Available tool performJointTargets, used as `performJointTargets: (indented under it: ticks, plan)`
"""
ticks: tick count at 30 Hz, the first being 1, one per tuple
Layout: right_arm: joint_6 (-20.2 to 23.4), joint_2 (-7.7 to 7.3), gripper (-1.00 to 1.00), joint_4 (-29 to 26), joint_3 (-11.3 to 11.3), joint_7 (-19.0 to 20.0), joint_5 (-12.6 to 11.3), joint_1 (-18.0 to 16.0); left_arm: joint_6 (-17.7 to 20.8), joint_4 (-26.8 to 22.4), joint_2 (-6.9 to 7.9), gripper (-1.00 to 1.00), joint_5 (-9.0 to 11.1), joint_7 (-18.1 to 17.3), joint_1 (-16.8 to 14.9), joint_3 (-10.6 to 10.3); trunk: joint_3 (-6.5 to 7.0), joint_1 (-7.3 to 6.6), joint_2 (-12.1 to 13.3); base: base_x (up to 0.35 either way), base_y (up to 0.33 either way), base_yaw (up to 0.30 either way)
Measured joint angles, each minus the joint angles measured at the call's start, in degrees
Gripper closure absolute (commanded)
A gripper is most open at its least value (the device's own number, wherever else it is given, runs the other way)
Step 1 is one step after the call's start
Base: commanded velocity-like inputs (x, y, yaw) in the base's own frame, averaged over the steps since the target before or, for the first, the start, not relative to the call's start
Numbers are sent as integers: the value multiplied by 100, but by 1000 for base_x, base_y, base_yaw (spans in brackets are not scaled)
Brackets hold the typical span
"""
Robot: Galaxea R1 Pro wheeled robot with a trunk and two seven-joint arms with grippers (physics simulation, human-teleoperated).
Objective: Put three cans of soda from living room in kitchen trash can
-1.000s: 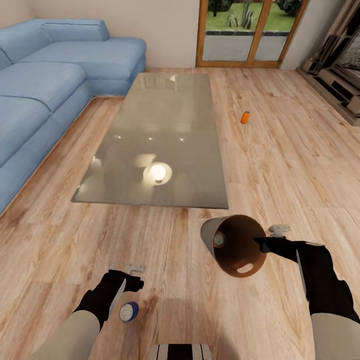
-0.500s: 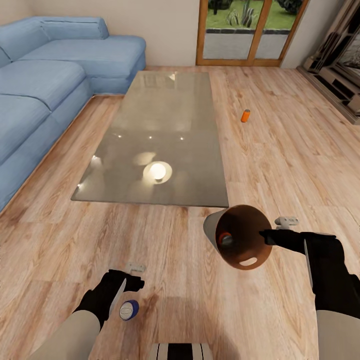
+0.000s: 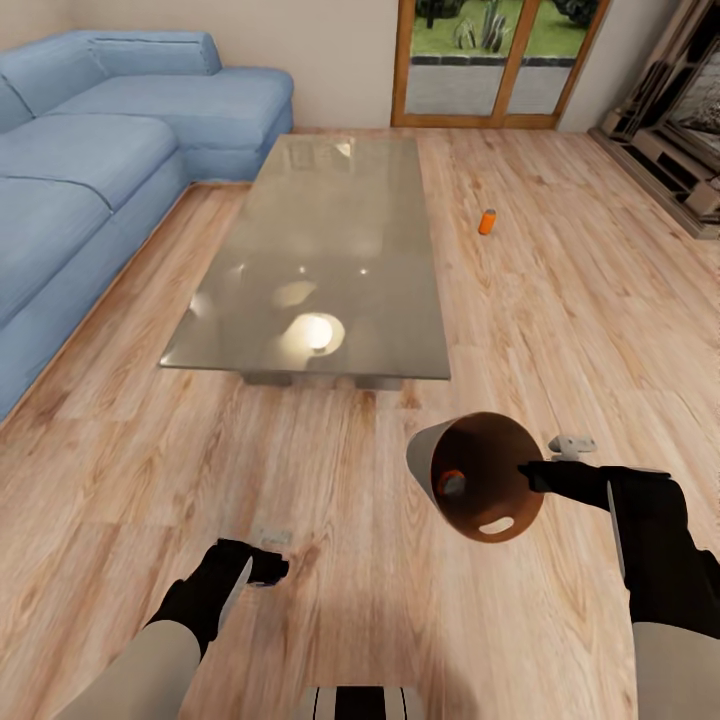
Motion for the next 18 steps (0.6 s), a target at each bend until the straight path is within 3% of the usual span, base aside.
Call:
performJointTargets:
  ticks: [11,18]
  plan:
    - [-17,-2,100,9,-28,21,-21,9,1,6,0,-100,-1,-13,0,0,28,0,0,-87,236,-133]
    - [-18,3,100,10,-34,26,-32,10,3,9,-8,-100,-8,-6,0,-6,66,0,0,131,274,-211]
